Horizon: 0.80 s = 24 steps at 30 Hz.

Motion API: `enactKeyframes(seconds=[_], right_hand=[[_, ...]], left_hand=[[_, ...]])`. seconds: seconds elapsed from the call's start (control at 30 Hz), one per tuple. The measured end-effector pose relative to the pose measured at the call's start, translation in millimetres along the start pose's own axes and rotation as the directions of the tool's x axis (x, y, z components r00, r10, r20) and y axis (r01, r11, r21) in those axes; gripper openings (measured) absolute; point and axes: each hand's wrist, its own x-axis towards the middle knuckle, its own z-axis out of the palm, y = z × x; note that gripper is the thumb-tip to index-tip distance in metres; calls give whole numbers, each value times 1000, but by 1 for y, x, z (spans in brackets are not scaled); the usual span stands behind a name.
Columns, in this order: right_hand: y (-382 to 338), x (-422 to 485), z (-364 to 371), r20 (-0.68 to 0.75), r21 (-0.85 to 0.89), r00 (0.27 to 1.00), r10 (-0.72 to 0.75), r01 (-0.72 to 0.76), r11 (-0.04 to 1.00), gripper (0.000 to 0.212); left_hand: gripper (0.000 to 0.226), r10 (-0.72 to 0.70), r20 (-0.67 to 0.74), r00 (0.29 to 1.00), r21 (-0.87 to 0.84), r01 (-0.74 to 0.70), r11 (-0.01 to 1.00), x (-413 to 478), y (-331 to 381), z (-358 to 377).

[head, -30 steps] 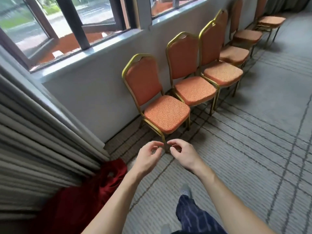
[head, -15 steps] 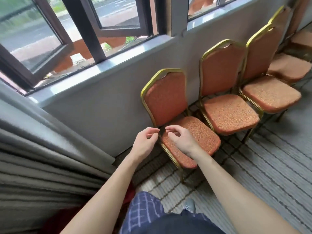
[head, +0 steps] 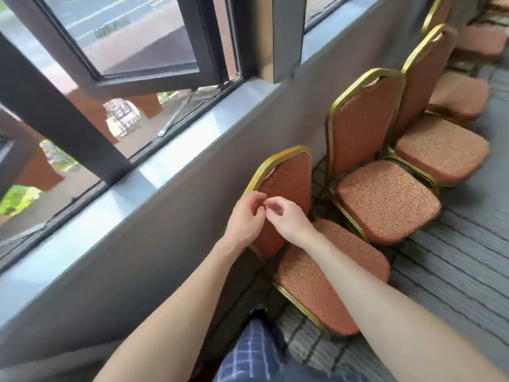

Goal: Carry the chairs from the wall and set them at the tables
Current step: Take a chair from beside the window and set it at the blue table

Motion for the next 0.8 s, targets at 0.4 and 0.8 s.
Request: enactKeyframes(seconds=[0.4,0.8], right_hand=[[-19,136,51,-232,220,886,401,-354,909,49],[-16,164,83,-444,149,701,558,-556,817,28]], left_hand=[[61,221,535,816,462,-501,732,162,-36,-32],[63,315,640,701,515,-695,501,178,-62,-32]])
